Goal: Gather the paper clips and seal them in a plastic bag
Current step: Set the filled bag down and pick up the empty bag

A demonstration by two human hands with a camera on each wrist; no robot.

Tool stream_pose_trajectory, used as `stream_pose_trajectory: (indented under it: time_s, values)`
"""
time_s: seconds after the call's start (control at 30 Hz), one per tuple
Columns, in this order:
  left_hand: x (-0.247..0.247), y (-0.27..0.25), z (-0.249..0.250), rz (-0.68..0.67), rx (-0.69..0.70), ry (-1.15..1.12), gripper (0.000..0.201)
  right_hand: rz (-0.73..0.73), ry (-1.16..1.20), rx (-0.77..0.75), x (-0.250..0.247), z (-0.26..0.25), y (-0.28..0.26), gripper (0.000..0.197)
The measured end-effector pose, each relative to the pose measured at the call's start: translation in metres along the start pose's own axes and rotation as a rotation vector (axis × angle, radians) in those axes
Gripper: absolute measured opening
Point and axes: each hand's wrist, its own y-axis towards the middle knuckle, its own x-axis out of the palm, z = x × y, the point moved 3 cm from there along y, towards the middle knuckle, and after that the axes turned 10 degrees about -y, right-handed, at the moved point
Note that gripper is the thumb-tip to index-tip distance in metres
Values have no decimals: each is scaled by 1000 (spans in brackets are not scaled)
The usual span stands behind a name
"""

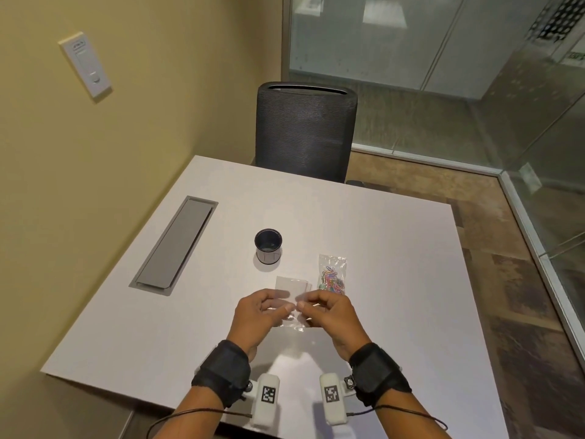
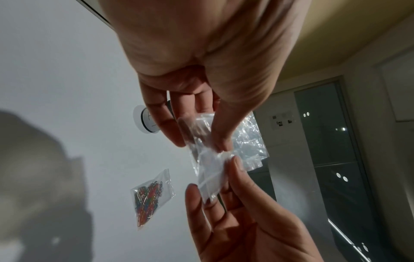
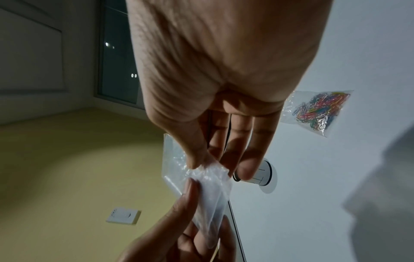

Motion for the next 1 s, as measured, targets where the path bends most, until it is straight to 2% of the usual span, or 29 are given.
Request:
stream_pose_trajectory:
  time_s: [0.13, 0.4, 0.6, 0.8, 0.9, 1.0]
  values:
    - [-8, 3, 2, -1, -18, -12, 15, 26, -4, 30, 0, -2, 1, 11]
    - [-12, 9, 16, -89, -72, -23, 25, -1, 91, 67, 0, -6, 5, 19]
    - [-10, 18, 18, -69, -128, -86, 17, -36, 156, 59, 1, -10, 14, 17]
    - [-12, 37, 15, -76, -170, -99, 28, -14, 249, 96, 0, -7, 30, 20]
    - [-17, 47, 14, -60, -164, -141, 33, 22, 173, 93, 3, -5, 42, 15]
    - [-26, 57, 14, -33, -147, -164, 26, 44, 65, 77, 7, -3, 55, 15]
